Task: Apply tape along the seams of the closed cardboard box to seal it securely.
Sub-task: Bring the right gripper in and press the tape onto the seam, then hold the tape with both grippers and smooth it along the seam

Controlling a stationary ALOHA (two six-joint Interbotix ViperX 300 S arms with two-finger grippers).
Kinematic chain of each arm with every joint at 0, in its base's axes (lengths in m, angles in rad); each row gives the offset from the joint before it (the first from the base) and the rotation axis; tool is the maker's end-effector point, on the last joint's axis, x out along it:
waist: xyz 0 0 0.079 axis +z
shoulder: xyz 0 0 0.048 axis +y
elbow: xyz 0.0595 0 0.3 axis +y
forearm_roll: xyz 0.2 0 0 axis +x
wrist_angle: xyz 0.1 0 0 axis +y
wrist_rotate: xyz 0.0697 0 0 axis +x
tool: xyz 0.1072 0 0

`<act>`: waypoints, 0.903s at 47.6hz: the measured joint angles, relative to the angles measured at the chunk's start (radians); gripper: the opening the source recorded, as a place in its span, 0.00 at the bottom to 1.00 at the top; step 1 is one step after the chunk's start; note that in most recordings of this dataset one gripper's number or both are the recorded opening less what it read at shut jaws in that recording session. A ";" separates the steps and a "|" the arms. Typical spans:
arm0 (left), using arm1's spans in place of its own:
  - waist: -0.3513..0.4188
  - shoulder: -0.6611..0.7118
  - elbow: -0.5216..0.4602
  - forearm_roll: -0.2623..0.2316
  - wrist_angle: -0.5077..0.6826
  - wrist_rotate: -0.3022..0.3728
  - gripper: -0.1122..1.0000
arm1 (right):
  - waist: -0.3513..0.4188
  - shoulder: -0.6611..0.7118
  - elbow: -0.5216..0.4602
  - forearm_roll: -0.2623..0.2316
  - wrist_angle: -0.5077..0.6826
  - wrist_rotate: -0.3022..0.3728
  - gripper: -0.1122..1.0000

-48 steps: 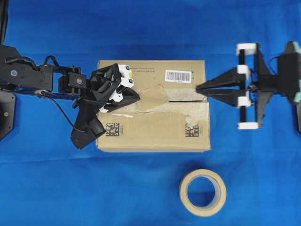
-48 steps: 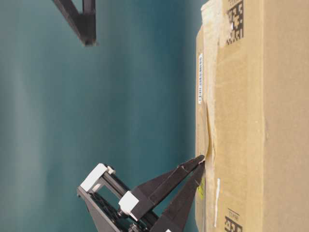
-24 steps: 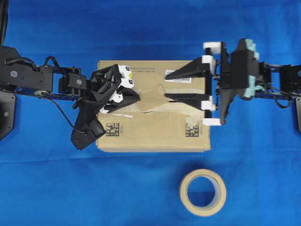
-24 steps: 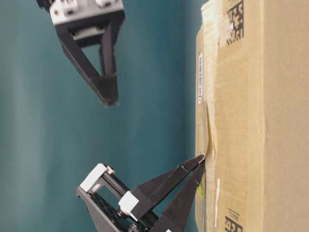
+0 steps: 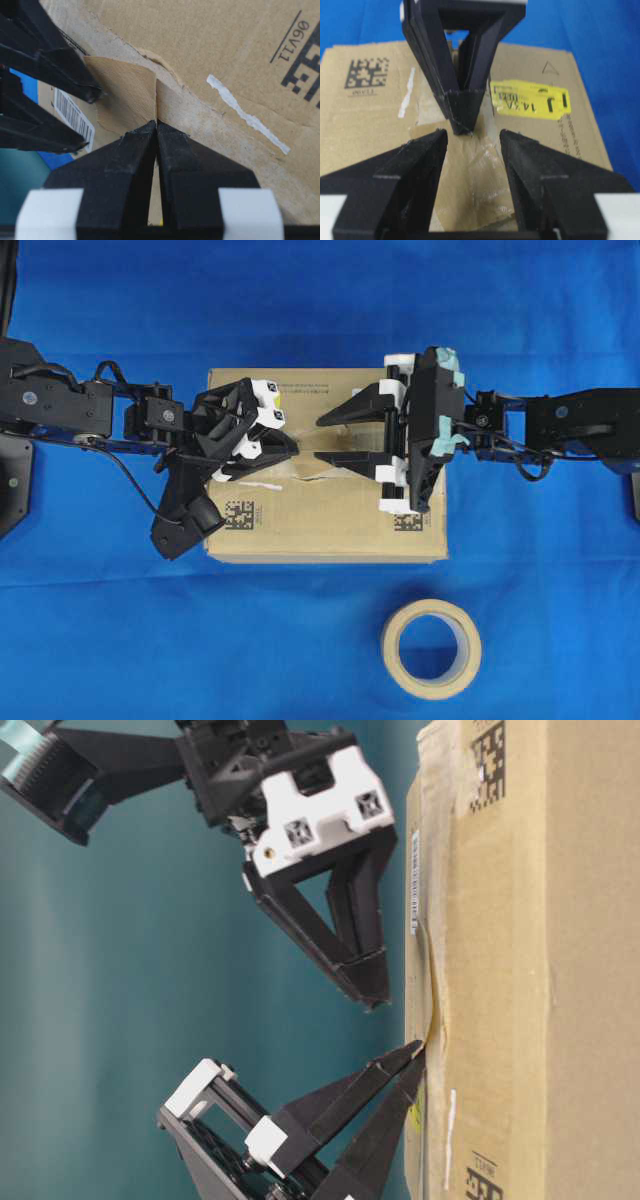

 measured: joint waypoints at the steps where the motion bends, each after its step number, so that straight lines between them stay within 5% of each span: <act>1: 0.000 0.000 0.000 0.000 0.000 0.000 0.10 | 0.002 0.002 -0.002 0.003 0.000 0.000 0.53; 43: 0.000 0.002 0.003 0.000 0.026 -0.003 0.10 | 0.037 0.104 -0.005 0.097 -0.038 0.002 0.53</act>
